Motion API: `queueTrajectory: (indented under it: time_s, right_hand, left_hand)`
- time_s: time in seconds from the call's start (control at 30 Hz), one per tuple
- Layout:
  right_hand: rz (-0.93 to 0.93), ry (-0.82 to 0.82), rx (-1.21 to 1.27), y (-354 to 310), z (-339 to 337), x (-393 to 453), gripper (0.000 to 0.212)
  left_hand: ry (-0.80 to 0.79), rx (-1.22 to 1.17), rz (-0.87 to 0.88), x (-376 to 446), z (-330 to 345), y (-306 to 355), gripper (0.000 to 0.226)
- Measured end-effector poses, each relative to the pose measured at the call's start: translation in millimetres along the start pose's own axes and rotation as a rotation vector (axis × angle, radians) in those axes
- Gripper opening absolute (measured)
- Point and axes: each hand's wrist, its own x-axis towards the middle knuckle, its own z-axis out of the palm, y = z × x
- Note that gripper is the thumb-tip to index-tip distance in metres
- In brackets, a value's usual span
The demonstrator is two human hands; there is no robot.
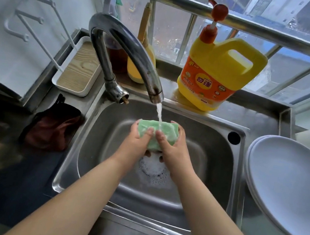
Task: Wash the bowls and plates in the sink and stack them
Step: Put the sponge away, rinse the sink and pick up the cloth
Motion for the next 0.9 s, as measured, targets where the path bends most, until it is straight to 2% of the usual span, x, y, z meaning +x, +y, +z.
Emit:
queueTrajectory:
  time_s: [0.07, 0.13, 0.17, 0.33, 0.47, 0.53, 0.6, 0.67, 0.77, 0.9]
  right_hand:
    - [-0.001, 0.034, -0.022, -0.3, 3.6, 2.8, 0.066]
    - [-0.008, 0.046, 0.01, 1.9, 5.5, 6.7, 0.056]
    - [-0.011, 0.047, 0.021, 1.7, 6.8, 7.6, 0.049]
    - [0.004, 0.076, 0.049, 2.1, 10.6, 12.0, 0.04]
    - [-0.018, 0.116, 0.081, 0.9, 14.1, 13.4, 0.035]
    - [-0.033, 0.122, 0.104, 1.0, 14.8, 14.1, 0.026]
    - [-0.049, 0.126, 0.104, -0.4, 15.4, 14.3, 0.026]
    - [-0.067, 0.128, 0.075, -2.9, 15.6, 14.7, 0.03]
    - [-0.074, 0.125, 0.036, -3.6, 16.1, 17.7, 0.018]
    - [0.067, 0.11, -0.051, 1.6, 15.4, 22.2, 0.021]
  left_hand:
    - [-0.011, 0.071, 0.076, 1.5, 1.8, 0.1, 0.054]
    - [0.009, 0.117, 0.133, 4.0, 3.6, 1.7, 0.031]
    - [0.017, 0.121, 0.152, 4.9, 4.6, 2.7, 0.028]
    - [0.035, 0.139, 0.192, 5.0, 9.7, 8.0, 0.034]
    - [0.045, 0.159, 0.208, 6.8, 13.2, 10.2, 0.057]
    - [0.042, 0.186, 0.221, 11.5, 14.0, 7.9, 0.046]
    - [0.039, 0.205, 0.221, 13.6, 14.4, 6.8, 0.035]
    - [0.03, 0.191, 0.208, 12.5, 14.7, 6.4, 0.034]
    - [0.028, 0.16, 0.207, 10.1, 12.2, 6.3, 0.029]
    - [-0.046, 0.049, 0.156, 8.5, 4.9, 6.8, 0.006]
